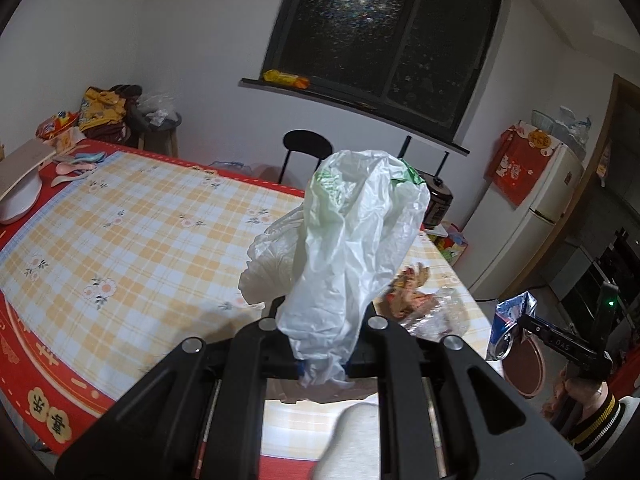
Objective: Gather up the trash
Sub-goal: 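Carry bag and can to the brown bin and open both tools over it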
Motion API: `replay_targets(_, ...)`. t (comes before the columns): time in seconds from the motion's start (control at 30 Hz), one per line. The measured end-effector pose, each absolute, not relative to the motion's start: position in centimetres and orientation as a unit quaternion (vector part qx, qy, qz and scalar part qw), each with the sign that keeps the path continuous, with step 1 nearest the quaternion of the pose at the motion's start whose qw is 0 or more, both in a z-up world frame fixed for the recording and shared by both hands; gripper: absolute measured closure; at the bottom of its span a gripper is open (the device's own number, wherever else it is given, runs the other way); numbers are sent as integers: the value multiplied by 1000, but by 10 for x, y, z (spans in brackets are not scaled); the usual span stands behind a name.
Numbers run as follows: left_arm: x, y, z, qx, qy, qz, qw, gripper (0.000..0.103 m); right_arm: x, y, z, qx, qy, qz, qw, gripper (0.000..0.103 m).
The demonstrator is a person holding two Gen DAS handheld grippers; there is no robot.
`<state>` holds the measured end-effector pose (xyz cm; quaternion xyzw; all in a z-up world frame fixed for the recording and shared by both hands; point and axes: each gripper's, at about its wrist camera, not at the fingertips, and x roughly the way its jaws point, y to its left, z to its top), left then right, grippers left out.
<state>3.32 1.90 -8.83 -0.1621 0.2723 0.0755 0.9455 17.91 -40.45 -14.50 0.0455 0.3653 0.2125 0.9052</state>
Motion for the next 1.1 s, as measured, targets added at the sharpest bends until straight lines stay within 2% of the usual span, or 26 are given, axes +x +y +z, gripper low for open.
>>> replay_targets(0.17, 56, -40, -76, -146, 274, 46, 949, 88, 182, -474, -137, 73, 350, 187, 915, 52)
replay_targets(0.47, 135, -198, -76, -101, 315, -104, 938, 88, 168, -627, -127, 128, 318, 104, 933, 52)
replay_targets(0.83, 252, -401, -158, -100, 436, -263, 855, 87, 126, -773, -142, 159, 317, -14, 935, 52)
replay_targets(0.87, 258, -415, -166, -101, 445, -269, 848, 84, 124, -781, -143, 159, 317, -20, 935, 52)
replay_targets(0.9, 265, -427, -173, -99, 453, -272, 843, 70, 118, -792, -144, 158, 318, -31, 934, 52)
replay_targets(0.93, 272, -441, -182, -95, 460, -276, 839, 61, 115, -798, -144, 158, 319, -37, 934, 52)
replay_targets(0.97, 276, -452, -185, -91, 458, -278, 839, 45, 111, -808, -146, 159, 320, -47, 933, 52)
replay_targets(1.0, 277, -458, -187, -89, 453, -280, 842, 36, 110, -814, -147, 160, 321, -52, 932, 52)
replay_targets(1.1, 284, -470, -184, -82, 446, -271, 849, 24, 110, -829, -152, 165, 324, -65, 929, 52)
